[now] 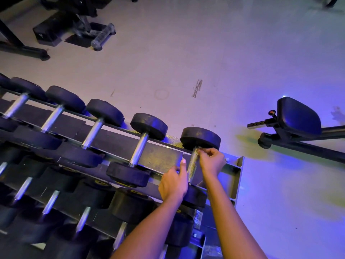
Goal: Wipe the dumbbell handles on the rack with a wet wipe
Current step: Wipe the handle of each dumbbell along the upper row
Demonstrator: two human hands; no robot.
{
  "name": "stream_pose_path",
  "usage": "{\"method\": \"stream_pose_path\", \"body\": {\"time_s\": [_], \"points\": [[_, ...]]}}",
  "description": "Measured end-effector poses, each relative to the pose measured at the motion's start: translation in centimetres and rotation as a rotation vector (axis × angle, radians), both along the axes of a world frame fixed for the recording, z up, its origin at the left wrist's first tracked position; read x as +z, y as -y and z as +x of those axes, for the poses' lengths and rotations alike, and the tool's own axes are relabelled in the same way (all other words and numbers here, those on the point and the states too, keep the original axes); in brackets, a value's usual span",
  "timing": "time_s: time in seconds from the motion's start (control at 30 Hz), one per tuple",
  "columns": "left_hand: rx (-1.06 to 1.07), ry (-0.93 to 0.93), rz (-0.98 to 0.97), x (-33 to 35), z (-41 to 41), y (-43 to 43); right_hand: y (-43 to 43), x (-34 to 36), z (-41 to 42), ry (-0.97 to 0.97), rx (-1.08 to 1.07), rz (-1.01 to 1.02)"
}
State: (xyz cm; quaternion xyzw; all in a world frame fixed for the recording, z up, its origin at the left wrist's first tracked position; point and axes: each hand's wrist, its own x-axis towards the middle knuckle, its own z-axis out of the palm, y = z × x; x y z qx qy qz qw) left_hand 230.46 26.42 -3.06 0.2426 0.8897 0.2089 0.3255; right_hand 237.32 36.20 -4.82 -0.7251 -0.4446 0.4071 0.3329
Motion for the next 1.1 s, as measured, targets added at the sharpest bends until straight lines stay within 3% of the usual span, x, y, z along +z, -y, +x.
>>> {"method": "stream_pose_path", "body": {"time_s": [0.23,0.47,0.67,0.83,0.97,1.1], "points": [[0.010,0.008,-0.003,-0.4,-0.1,-0.1,5.6,-0.5,2.5,0.024,0.319,-0.209],[0.015,0.017,0.004,-0.4,0.0,0.0,5.1,0.0,2.9,0.040,0.399,-0.308],[0.006,-0.004,-0.008,-0.2,0.1,-0.1,5.0,-0.3,3.6,0.000,0.347,-0.292],[0.008,-0.001,-0.005,-0.4,0.0,-0.1,5.0,-0.7,3.3,-0.208,0.129,-0.236],[0.014,0.001,-0.002,-0.3,0.0,-0.2,2.2,0.7,2.2,-0.192,-0.023,-0.069],[0.005,0.000,-0.003,-0.3,0.0,0.0,1.5,1.0,0.7,-0.037,0.143,-0.022]]}}
